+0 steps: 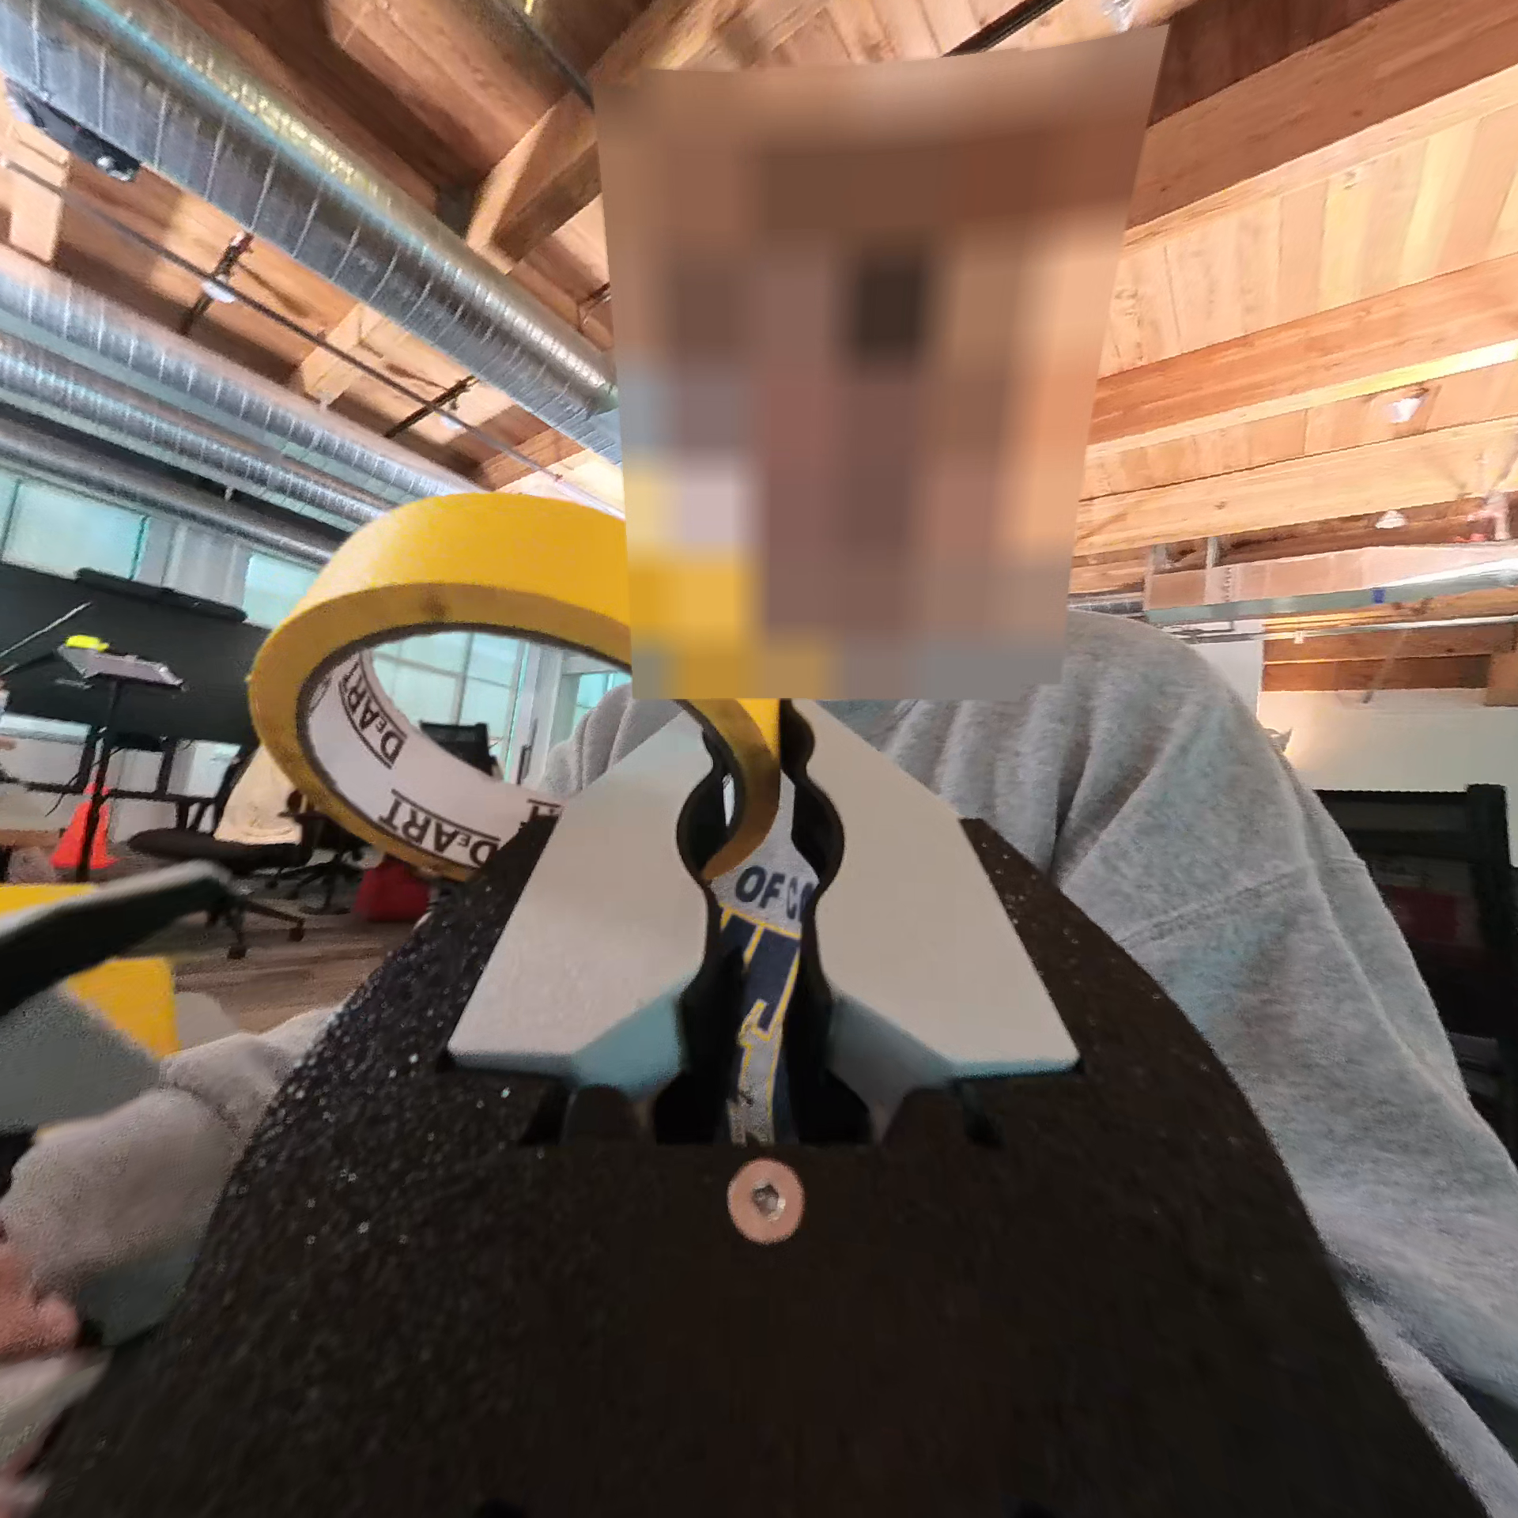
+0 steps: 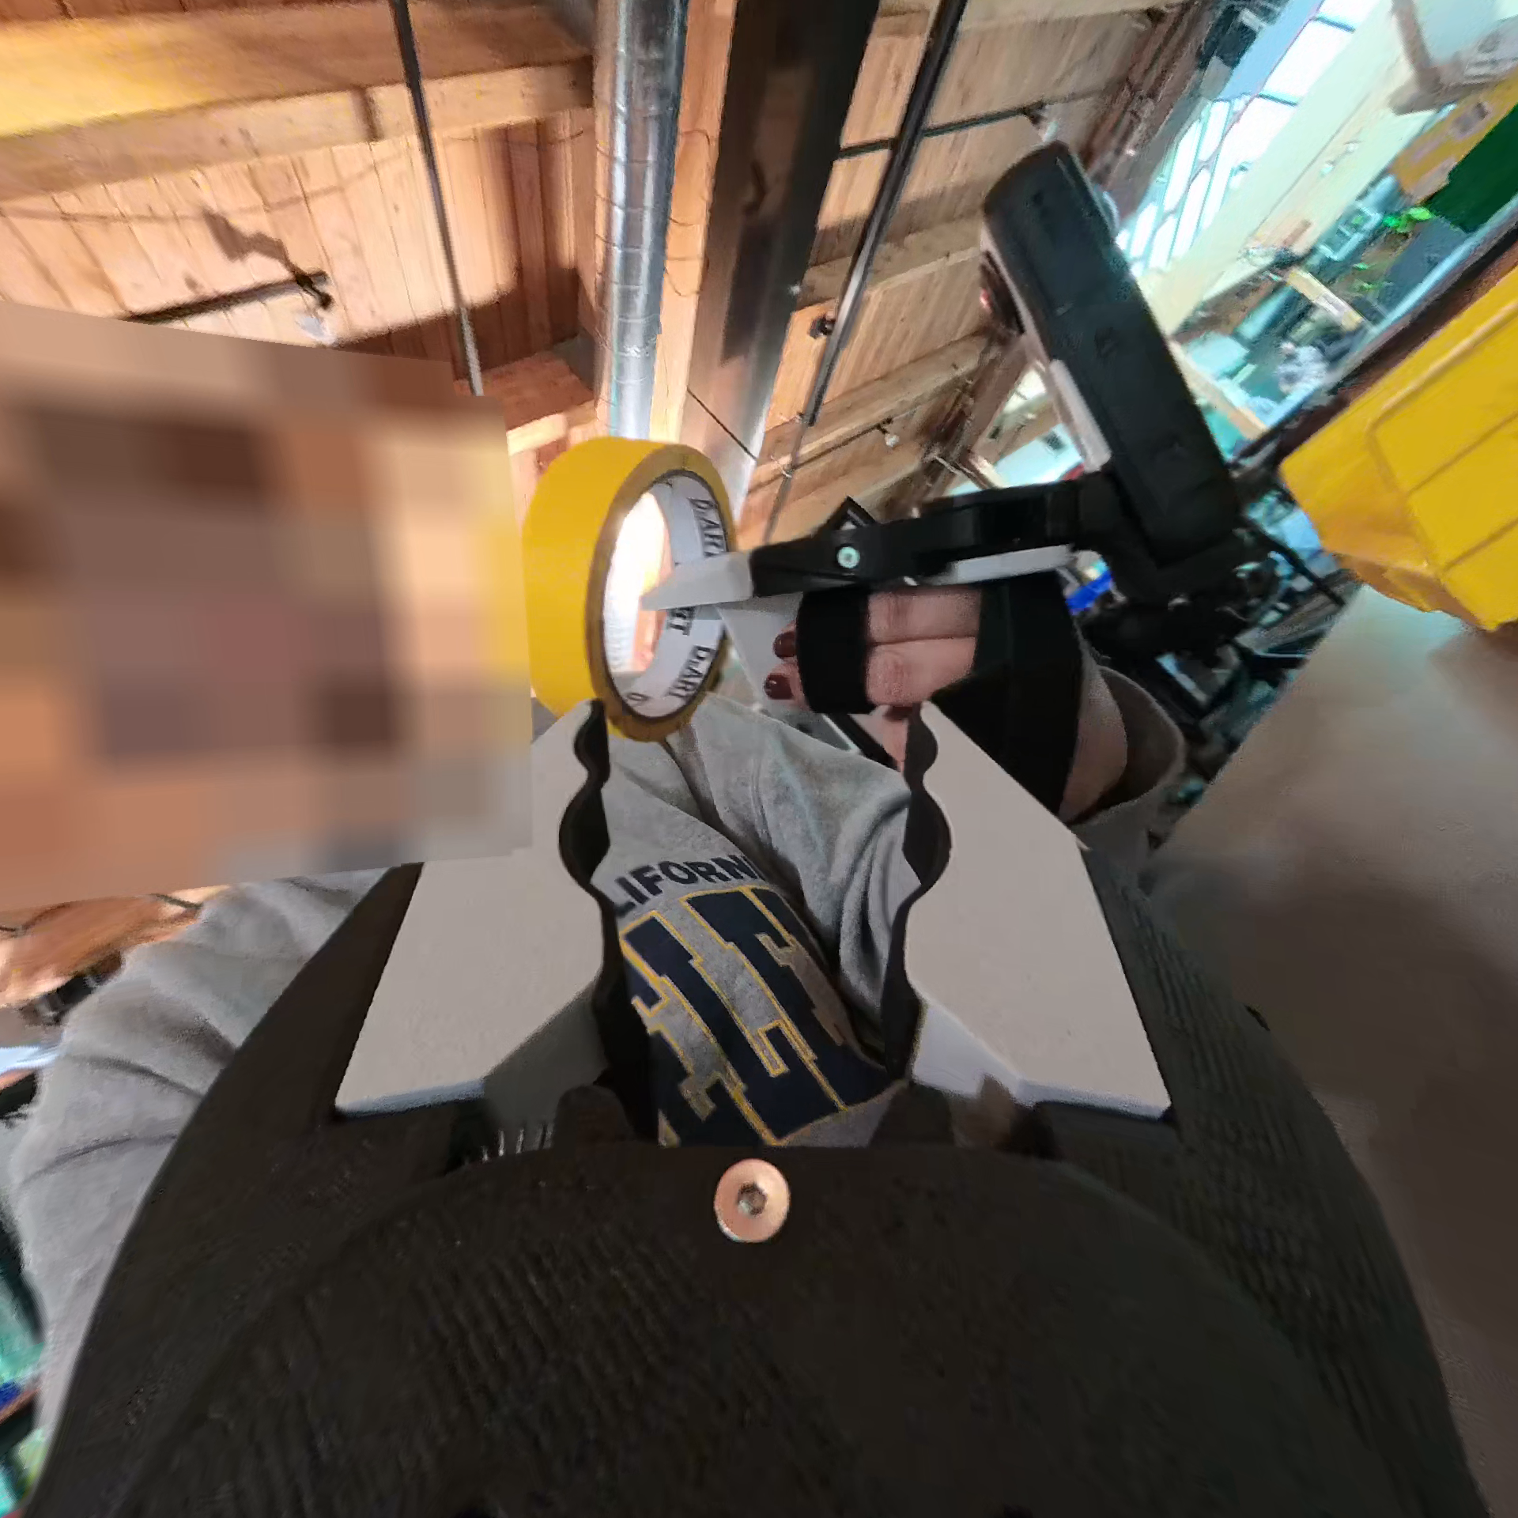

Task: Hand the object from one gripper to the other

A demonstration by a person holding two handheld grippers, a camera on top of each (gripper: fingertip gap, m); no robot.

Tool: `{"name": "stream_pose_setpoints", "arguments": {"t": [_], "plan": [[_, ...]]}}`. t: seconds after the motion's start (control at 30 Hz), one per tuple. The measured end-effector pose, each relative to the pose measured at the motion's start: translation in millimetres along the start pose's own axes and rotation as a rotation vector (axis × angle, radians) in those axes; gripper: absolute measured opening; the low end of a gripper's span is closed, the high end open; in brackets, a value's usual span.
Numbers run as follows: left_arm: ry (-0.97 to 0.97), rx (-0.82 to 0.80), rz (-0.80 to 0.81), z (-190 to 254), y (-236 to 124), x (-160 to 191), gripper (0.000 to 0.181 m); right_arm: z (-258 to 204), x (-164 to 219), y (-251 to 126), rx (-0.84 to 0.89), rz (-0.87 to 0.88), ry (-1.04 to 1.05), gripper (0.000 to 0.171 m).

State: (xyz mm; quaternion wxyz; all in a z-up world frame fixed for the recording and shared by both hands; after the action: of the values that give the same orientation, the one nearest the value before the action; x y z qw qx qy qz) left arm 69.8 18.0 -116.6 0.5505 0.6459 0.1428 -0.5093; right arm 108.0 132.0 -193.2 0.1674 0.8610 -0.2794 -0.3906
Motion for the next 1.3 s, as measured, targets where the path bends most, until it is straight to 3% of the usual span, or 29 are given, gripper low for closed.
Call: {"name": "stream_pose_setpoints", "arguments": {"t": [0.03,0.17,0.3,0.53,0.67,0.73,0.8,0.9,1.1,1.2,1.3], "plan": [[-0.013,-0.036,-0.014,-4.1,-1.4,2.0,0.008,-3.5,-0.1,1.2,-0.029,0.0,0.002,0.074],[-0.084,-0.108,-0.062,-13.2,-7.2,11.2,0.008,-5.0,11.5,9.8,-0.023,-0.092,0.001,0.081],[-0.08,-0.207,-0.079,-15.5,-18.3,10.6,0.007,-6.7,4.5,1.5,-0.014,-0.051,-0.04,0.059],[-0.152,-0.268,-0.116,-25.0,-25.3,22.0,0.007,-8.4,14.0,9.0,-0.013,-0.122,-0.037,0.064],[-0.175,-0.299,-0.098,-31.7,-30.2,24.6,0.008,-4.5,17.1,13.3,0.052,-0.164,-0.118,0.025],[-0.161,-0.372,-0.043,-36.1,-38.3,16.9,0.01,-5.3,9.9,9.6,0.099,-0.134,-0.181,0.025],[-0.154,-0.508,0.045,-44.8,-54.3,4.9,0.02,-6.2,-0.5,1.8,0.19,-0.084,-0.28,0.025],[-0.132,-0.704,0.154,-52.2,-78.2,-9.9,0.05,-7.8,-17.4,-13.6,0.377,-0.006,-0.459,0.024],[-0.152,-0.992,0.172,-73.9,-103.3,-6.1,0.093,-2.0,-26.7,-27.2,0.73,-0.041,-0.742,0.023],[-0.139,-1.171,0.164,-79.8,-122.2,-5.1,0.101,-14.7,-30.2,-23.0,0.71,0.012,-0.803,0.023],[-0.112,-1.226,0.249,-75.1,-132.3,-13.1,0.1,-26.8,-36.4,-25.6,0.743,0.076,-0.878,0.023]]}}
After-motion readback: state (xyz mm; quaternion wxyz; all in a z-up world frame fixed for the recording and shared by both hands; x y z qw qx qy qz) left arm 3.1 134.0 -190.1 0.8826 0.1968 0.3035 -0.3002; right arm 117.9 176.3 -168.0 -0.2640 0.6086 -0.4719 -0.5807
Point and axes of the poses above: each gripper's, where its closed fingertips meet, y out along the fingers, x out of its underside, z = x × y across the jaws, the point moved 4 cm from there along -y, back along the fingers, and after that the axes turned 4 degrees about -z, right-handed, at the moved point
